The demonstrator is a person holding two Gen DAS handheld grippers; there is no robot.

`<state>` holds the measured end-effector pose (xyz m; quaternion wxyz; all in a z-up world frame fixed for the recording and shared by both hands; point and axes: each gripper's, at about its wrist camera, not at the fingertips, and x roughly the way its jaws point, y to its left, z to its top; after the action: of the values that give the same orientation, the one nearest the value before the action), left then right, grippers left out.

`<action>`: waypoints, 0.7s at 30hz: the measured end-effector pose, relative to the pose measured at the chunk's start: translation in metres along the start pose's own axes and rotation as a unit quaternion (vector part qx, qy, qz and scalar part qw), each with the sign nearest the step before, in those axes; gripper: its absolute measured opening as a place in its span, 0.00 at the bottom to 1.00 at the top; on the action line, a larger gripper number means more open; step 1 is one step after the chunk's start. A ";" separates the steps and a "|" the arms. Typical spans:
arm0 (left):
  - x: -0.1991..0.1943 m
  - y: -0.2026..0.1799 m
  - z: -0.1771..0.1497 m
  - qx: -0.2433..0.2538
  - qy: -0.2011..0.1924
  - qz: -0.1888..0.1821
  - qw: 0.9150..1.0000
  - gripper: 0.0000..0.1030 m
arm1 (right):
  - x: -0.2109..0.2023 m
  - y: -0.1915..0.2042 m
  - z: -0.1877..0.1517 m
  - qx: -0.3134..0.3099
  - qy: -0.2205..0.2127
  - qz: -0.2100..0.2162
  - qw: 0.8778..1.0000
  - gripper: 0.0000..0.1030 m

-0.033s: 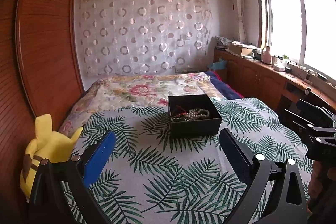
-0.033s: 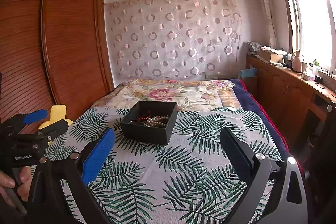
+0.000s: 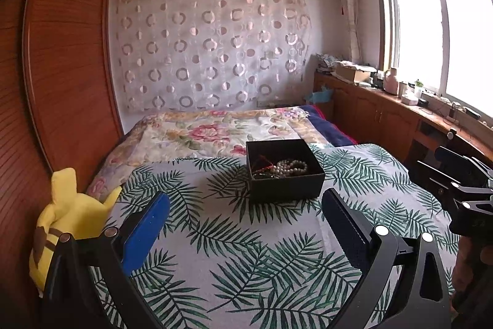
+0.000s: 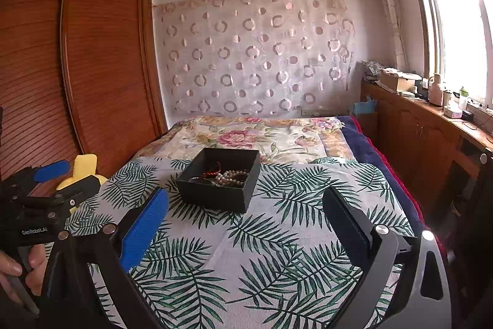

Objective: Organize jewelry

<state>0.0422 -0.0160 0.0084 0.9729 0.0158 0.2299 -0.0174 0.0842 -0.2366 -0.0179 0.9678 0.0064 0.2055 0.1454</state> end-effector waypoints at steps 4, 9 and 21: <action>-0.001 -0.001 0.000 0.000 -0.001 0.000 1.000 0.93 | 0.000 0.000 0.000 0.000 0.000 0.000 1.000 0.98; -0.002 -0.002 0.001 0.002 -0.003 0.003 1.000 0.93 | -0.001 -0.002 -0.001 0.001 0.000 0.001 1.000 0.98; -0.005 -0.005 0.003 0.003 -0.005 0.001 1.000 0.93 | -0.002 -0.006 0.000 0.002 0.000 0.000 1.000 0.98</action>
<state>0.0389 -0.0213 0.0137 0.9740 0.0192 0.2249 -0.0171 0.0840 -0.2424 -0.0179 0.9678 0.0077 0.2061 0.1447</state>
